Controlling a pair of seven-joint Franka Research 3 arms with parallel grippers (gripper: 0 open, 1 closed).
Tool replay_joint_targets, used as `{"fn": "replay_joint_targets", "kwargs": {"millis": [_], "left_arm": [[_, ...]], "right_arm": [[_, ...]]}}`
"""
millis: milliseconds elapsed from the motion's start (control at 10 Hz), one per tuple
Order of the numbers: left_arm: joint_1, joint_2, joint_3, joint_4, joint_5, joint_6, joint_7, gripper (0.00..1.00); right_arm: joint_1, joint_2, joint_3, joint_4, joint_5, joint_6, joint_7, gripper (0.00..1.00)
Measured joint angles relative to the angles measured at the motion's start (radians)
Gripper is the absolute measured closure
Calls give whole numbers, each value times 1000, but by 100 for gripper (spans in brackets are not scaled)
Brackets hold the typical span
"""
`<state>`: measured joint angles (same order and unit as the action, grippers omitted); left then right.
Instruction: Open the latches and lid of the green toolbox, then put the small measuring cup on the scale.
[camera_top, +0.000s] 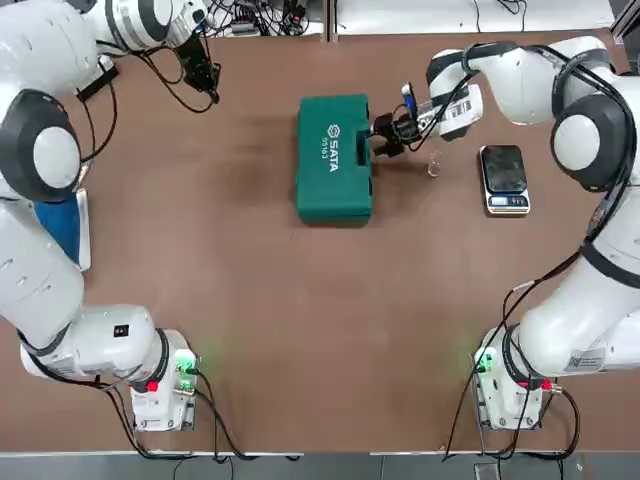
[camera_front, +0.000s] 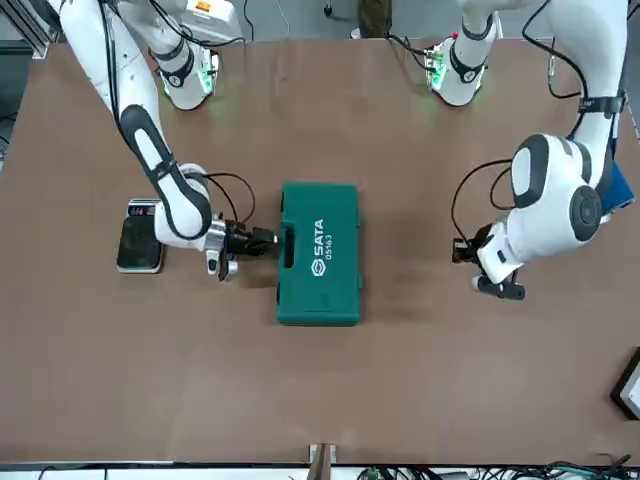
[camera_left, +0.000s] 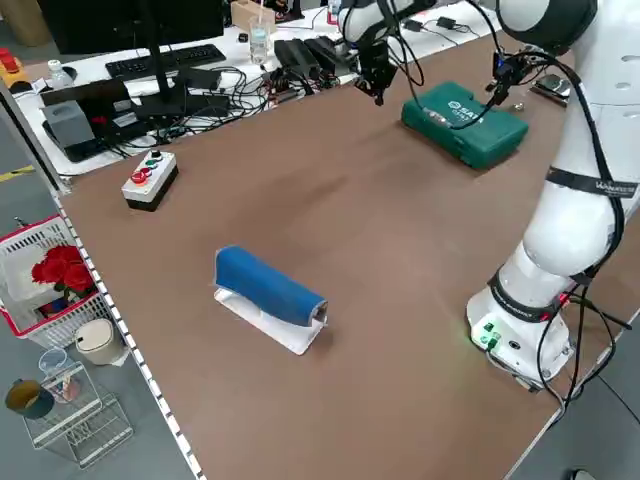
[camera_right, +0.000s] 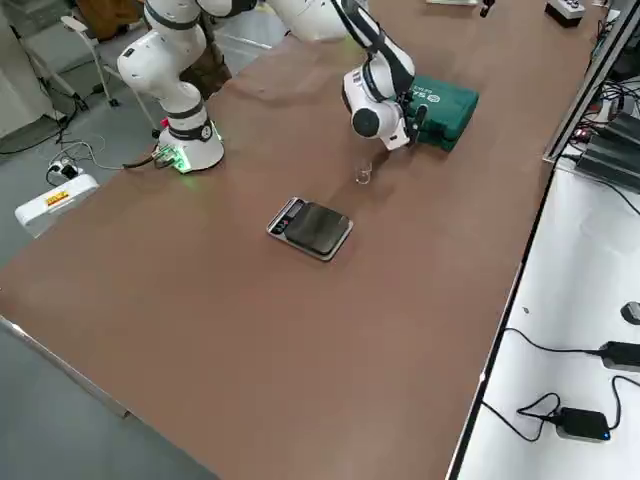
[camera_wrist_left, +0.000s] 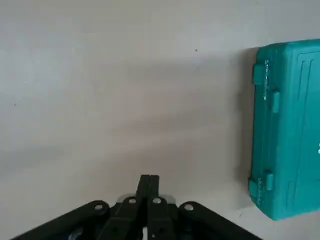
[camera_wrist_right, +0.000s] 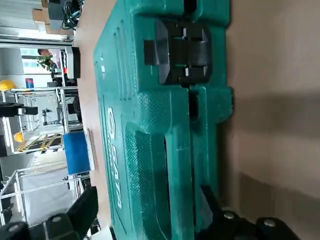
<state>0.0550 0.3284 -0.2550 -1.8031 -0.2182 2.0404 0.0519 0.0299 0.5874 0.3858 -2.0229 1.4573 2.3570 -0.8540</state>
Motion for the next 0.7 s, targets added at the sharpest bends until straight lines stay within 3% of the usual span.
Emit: {"fn": "replay_joint_targets", "kwargs": {"millis": [500, 700], "left_arm": [[-10, 8, -5, -1, -53, 23, 0, 99], [-19, 40, -7, -3, -129, 86, -18, 99]], "right_arm": [[2, 19, 7, 7, 4, 9, -1, 16], [3, 25, 7, 13, 7, 9, -4, 19]]}}
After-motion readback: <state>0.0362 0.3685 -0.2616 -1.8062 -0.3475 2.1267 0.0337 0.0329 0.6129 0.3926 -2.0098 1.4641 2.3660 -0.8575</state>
